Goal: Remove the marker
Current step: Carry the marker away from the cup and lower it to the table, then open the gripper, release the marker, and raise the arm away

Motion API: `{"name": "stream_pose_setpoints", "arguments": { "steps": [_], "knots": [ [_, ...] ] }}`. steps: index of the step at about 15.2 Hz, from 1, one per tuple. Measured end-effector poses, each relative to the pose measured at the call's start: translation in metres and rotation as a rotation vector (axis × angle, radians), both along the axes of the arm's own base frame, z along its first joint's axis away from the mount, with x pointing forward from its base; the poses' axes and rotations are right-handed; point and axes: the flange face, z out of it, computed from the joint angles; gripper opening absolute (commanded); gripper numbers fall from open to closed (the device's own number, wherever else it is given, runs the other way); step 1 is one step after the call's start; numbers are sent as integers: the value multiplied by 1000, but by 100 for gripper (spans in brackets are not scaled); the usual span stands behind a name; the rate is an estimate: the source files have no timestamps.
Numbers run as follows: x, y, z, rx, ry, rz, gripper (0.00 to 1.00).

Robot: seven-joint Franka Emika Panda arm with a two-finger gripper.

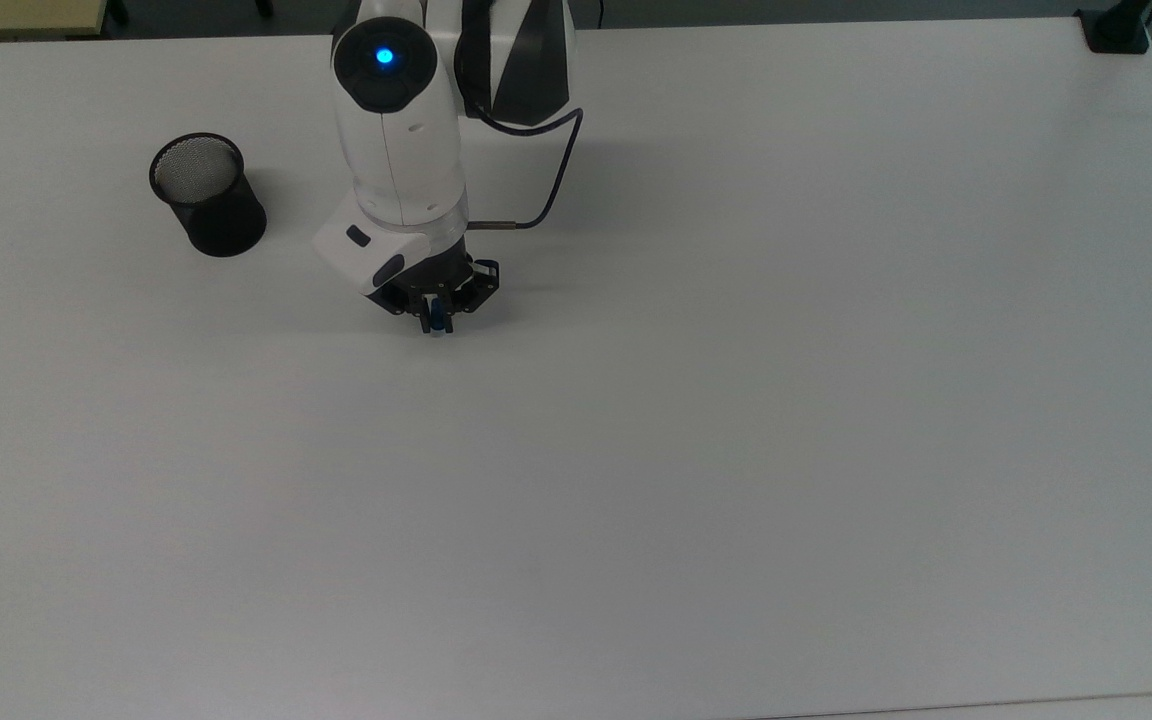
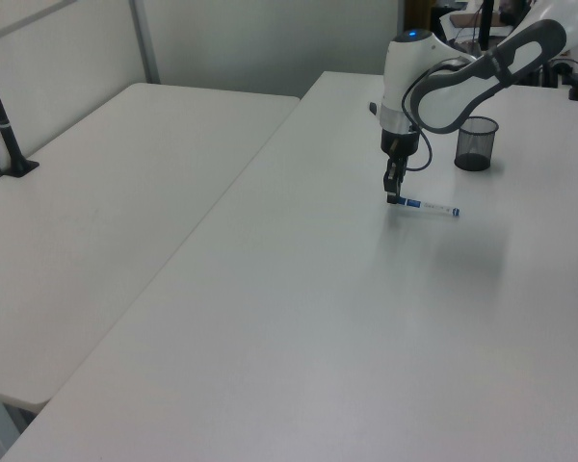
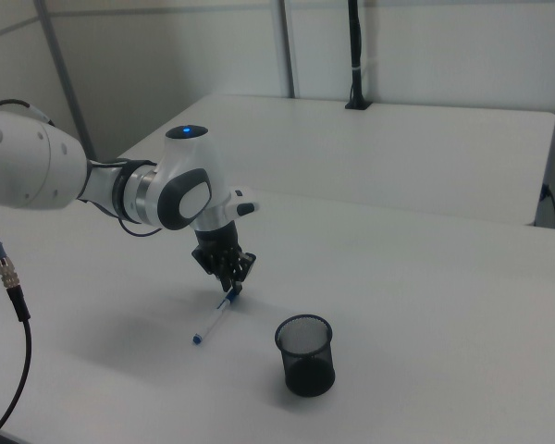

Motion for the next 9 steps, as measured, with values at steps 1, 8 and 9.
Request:
{"name": "stream_pose_setpoints", "arguments": {
  "steps": [1, 8, 9],
  "knots": [
    [0, 0, 0, 0, -1, -4, 62],
    [4, -5, 25, 4, -43, -67, 100],
    [3, -6, 34, 5, -49, -89, 100]
  ]
}}
